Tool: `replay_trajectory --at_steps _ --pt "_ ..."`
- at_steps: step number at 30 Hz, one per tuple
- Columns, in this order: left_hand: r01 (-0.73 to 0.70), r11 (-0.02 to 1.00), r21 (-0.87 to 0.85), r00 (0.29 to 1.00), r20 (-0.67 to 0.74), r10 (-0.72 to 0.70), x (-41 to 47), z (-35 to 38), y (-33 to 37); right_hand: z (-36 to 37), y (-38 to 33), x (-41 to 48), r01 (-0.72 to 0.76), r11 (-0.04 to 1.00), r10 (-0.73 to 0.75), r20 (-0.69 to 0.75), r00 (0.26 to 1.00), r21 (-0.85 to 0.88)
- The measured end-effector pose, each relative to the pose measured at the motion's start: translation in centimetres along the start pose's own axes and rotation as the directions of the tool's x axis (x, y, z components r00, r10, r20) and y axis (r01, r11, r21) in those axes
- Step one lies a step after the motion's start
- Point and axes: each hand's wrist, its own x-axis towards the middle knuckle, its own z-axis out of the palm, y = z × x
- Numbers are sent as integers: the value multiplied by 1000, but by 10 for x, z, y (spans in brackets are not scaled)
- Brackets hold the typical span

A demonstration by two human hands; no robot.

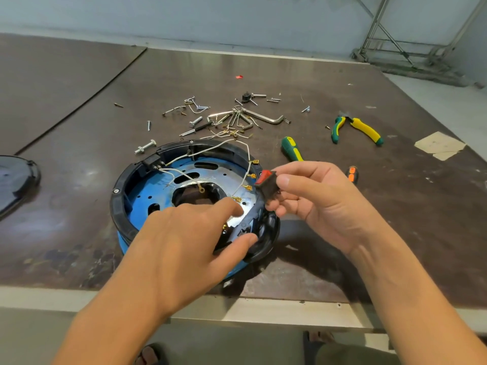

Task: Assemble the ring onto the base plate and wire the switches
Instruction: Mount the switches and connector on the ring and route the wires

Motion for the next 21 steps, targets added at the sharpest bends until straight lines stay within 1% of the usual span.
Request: replay_trajectory --at_steps 4,6,8,11,15,18,21 --pt "-5 997 -74 985 -172 -8 0 0 8 5 3 -1 -16 1000 17 26 1000 -26" --pt "-4 997 -78 979 -204 -12 1 2 9 6 3 -1 -23 999 25 64 998 -32" --pt "-3 996 -84 983 -183 -13 1 3 8 7 -1 -4 12 990 4 109 994 -141" --pt "-19 998 -68 991 -130 10 0 4 6 10 -7 -7 145 915 -91 159 983 -376" --pt "-57 998 -16 991 -121 55 1 7 6 19 -6 -10 224 812 -139 193 971 -539" --pt "-46 995 -85 996 -85 39 1 7 2 14 -6 -14 245 757 -153 200 968 -606" --pt "18 988 -152 1000 16 -16 2 3 -4 5 -1 -19 216 666 -120 183 976 -714"
